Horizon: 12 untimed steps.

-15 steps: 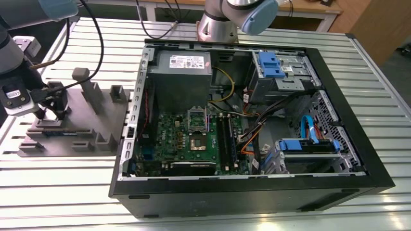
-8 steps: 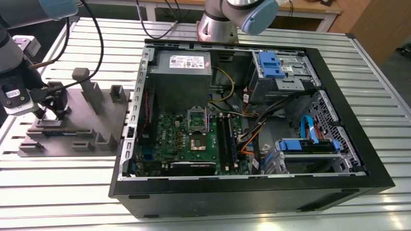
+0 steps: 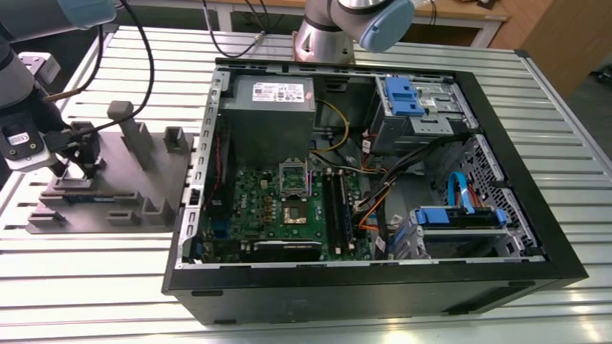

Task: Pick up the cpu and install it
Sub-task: 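Pick up the cpu and move it towards the insertion slot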

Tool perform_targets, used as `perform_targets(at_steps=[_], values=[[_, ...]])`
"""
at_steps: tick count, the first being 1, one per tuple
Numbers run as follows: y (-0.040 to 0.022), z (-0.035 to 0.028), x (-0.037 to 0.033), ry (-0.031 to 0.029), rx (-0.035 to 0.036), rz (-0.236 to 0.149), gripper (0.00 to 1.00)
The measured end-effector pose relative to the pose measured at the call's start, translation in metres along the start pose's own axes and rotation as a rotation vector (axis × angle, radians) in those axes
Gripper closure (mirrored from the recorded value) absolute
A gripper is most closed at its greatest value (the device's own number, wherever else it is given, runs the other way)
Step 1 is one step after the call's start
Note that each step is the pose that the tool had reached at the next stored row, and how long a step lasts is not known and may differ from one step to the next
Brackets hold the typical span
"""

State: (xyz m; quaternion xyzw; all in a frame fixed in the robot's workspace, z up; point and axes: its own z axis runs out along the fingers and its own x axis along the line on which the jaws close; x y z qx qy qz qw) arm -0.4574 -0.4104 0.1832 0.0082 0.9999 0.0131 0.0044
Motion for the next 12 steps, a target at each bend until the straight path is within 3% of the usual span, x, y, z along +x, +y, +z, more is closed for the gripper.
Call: perform_targets(at_steps=[11, 12], values=[[0.0, -0.0003, 0.0, 0.0002, 0.0001, 0.0, 0.47], [0.0, -0.0003, 0.0, 0.0002, 0.0001, 0.0, 0.53]])
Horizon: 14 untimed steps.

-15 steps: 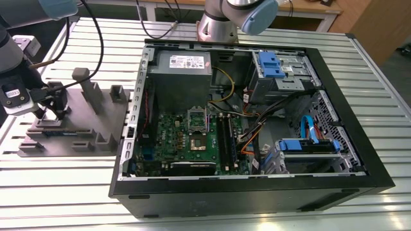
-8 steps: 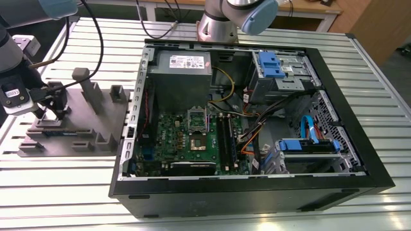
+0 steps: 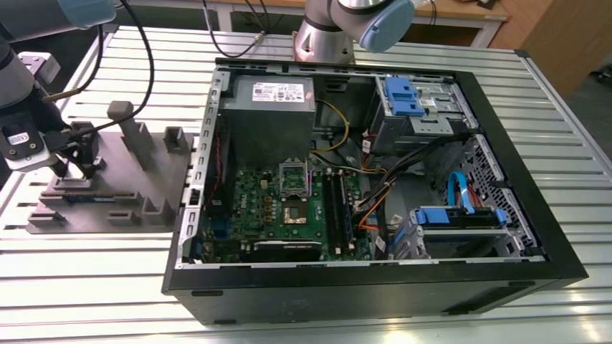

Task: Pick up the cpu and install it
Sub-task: 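Pick up the cpu and move it towards the insertion slot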

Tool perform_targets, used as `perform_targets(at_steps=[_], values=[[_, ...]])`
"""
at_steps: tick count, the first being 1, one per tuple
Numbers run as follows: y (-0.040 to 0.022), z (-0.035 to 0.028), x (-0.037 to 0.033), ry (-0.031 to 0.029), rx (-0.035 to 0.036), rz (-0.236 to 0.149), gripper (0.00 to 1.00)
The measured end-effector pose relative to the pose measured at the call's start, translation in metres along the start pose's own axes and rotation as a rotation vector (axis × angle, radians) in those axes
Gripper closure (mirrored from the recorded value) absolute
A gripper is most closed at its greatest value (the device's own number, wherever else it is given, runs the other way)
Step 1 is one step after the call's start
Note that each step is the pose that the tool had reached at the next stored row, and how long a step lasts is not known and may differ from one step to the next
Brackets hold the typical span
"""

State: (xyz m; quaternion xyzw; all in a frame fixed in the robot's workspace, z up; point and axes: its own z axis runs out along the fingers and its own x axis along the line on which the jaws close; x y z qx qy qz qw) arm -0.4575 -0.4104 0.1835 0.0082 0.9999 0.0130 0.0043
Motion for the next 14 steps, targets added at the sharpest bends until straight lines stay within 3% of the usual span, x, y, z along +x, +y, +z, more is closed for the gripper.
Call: perform_targets(at_steps=[14], values=[[0.0001, -0.0023, -0.0001, -0.0005, -0.0003, 0.0, 0.53]])
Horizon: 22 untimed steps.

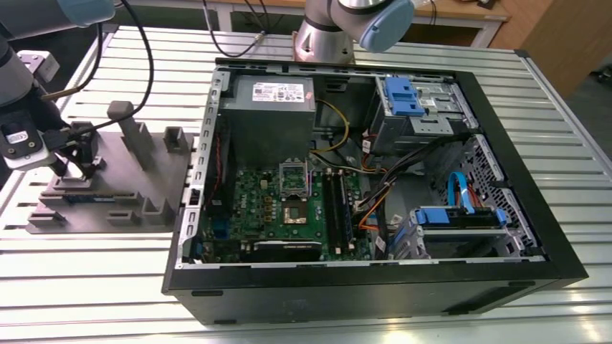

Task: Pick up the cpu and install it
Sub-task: 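Pick up the cpu and move it towards the insertion slot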

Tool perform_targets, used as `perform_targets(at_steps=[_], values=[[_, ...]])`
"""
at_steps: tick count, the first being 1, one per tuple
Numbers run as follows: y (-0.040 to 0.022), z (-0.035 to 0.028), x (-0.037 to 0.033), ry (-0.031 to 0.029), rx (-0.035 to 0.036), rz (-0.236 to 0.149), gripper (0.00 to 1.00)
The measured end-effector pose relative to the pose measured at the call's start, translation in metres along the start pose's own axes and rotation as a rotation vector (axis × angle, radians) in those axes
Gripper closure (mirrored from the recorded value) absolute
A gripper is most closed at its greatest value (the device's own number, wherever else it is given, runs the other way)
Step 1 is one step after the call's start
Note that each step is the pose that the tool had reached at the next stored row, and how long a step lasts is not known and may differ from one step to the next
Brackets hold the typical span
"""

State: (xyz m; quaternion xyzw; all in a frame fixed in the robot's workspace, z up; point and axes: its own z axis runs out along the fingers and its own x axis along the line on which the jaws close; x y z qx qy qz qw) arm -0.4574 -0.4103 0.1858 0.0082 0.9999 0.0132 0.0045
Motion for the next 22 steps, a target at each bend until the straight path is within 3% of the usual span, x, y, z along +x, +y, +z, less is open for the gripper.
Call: perform_targets(at_steps=[22], values=[[0.0001, -0.0056, 0.0, 0.0003, 0.0002, 0.0, 0.53]])
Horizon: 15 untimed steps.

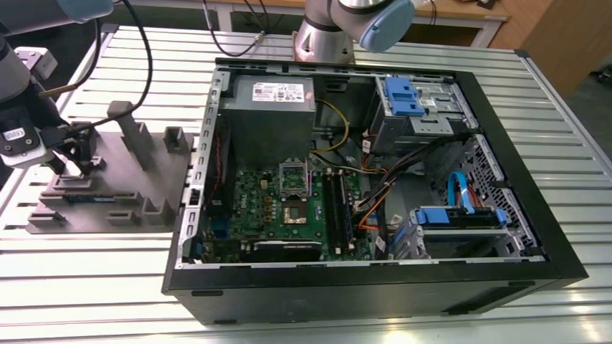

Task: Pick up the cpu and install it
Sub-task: 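Pick up the cpu and move it towards the insertion slot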

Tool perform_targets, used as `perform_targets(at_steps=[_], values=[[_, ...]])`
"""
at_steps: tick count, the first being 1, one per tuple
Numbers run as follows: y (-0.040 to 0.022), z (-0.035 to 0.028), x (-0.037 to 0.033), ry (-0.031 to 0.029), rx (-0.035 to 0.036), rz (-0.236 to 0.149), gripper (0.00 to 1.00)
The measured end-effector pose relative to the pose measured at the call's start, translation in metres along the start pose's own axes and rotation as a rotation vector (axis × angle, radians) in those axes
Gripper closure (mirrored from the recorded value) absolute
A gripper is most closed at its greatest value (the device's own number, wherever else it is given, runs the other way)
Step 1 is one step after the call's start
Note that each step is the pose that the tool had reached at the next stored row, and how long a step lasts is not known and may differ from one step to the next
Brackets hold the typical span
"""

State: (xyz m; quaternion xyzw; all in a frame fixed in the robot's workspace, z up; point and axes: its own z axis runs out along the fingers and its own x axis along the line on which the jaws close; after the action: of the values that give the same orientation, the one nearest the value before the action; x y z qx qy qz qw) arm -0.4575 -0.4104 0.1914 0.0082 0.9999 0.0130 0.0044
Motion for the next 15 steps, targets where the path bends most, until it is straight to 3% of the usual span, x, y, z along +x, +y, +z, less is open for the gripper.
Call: perform_targets(at_steps=[15], values=[[0.0001, -0.0055, 0.0, 0.0001, 0.0, 0.0, 0.53]])
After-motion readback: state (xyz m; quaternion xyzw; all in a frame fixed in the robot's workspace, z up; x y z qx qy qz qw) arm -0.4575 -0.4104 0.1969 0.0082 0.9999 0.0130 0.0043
